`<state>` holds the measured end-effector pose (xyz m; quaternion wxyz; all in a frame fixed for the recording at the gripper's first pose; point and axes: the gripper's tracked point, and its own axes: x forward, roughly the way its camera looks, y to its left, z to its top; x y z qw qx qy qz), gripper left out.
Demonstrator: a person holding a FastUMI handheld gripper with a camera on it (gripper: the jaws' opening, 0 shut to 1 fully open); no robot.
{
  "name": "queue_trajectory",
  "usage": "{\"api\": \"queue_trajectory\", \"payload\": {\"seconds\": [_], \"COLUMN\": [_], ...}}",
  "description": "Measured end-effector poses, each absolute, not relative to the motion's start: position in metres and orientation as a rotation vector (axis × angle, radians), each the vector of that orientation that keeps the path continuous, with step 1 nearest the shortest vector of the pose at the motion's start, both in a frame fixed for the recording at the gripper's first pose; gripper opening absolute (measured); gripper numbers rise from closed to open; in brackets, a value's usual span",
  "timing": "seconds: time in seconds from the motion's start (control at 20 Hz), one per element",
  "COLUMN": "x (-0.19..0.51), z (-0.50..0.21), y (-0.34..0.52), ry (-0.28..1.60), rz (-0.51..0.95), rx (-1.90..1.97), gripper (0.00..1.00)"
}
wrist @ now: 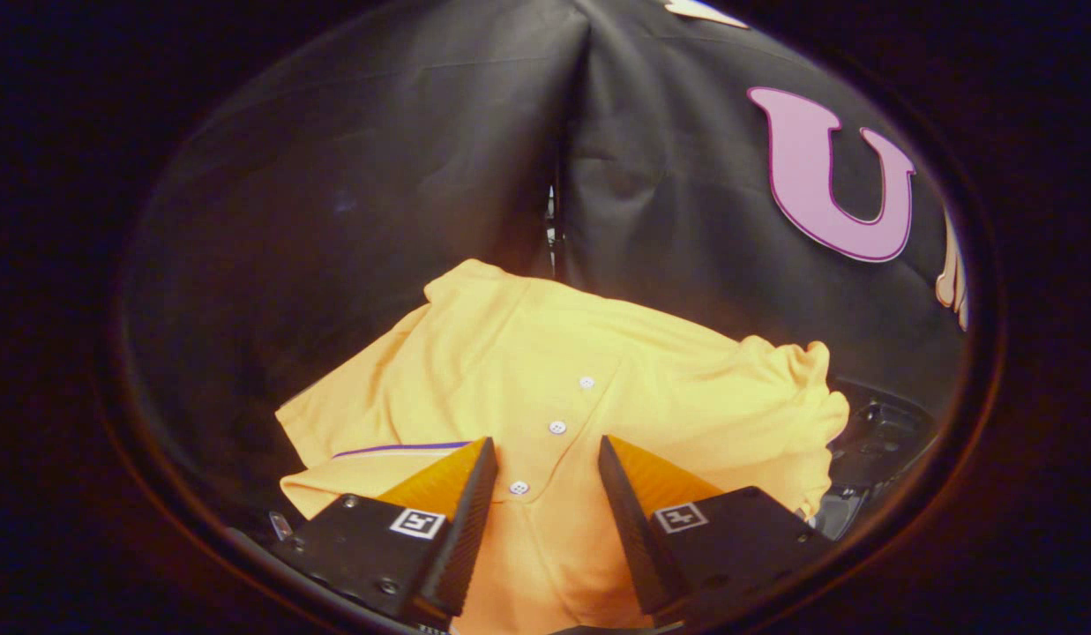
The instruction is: Put the clothes into the washing machine and then close the washing machine lid.
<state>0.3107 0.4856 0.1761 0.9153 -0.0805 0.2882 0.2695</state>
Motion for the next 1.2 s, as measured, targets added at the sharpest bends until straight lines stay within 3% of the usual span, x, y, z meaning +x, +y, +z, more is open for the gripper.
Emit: {"api": "queue_trajectory", "payload": {"seconds": [0.15, 0.25, 0.35, 0.65, 1.2], "x": [0.315, 0.312, 0.311, 0.314, 0.280], "z": [0.187, 0.193, 0.194, 0.266, 0.457], "y": [0.486, 0.482, 0.479, 0.463, 0.404], "ry": [0.576, 0.572, 0.558, 0.434, 0.264], "rz": [0.568, 0.571, 0.566, 0.449, 0.034], "rx": [-0.163, -0.144, -0.145, -0.142, -0.143], "gripper": [0.30, 0.10, 0.04, 0.03, 0.03]}}
